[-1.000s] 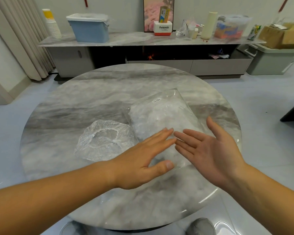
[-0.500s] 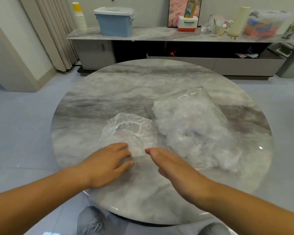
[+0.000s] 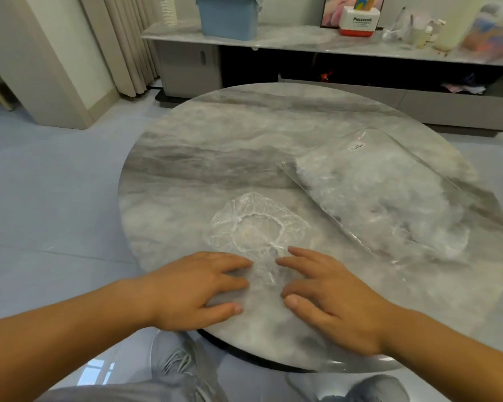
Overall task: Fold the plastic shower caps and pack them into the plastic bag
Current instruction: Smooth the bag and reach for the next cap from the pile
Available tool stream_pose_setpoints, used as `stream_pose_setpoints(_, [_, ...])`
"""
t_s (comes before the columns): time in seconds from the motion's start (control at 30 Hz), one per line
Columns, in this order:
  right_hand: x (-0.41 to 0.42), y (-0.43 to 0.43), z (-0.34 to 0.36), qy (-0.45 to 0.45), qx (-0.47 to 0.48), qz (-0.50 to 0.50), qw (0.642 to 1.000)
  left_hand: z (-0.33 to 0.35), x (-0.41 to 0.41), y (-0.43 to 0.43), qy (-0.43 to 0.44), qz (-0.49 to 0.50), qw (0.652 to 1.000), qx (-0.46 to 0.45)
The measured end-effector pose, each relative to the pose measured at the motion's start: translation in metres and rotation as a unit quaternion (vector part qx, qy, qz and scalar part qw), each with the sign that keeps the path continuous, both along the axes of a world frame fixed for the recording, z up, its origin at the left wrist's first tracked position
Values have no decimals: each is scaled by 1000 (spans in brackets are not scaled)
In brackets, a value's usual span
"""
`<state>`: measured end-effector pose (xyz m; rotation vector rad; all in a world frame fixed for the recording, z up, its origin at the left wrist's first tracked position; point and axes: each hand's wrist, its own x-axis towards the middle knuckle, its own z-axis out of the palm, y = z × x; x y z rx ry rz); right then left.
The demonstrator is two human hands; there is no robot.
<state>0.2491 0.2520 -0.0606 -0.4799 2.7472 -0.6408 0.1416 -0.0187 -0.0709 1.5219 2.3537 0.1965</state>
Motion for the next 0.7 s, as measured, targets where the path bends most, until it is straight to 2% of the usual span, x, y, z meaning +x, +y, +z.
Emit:
stream_pose_setpoints(0.13, [-3,1,-11,11,55,25,998,-7,-3,-2,65,-18,997,32])
stream_pose_setpoints(0.23, [-3,4,-14,43,76,23,996,-6,-5,2,68,-32,996,45])
stream_pose_setpoints(0.37, [-4,5,-5,59,7,-14,998,-6,-5,6,66,-48,995,52])
stream_pose_setpoints(0.43, [-5,6,6,15,-87,-62,994,-3,-3,8,-12,2,997,78])
stream_pose_setpoints(0.5, [-3,7,18,-37,-186,-117,975,2,0,10,-133,88,980,118])
stream_pose_setpoints(0.6, [0,6,25,-20,-269,-145,952,12,2,15,-319,222,901,192])
stream_pose_setpoints(0.63, [0,6,26,-13,-273,-141,951,15,1,17,-356,248,877,208])
stream_pose_setpoints(0.7, [-3,5,25,-17,-254,-134,958,16,-3,23,-377,284,855,217])
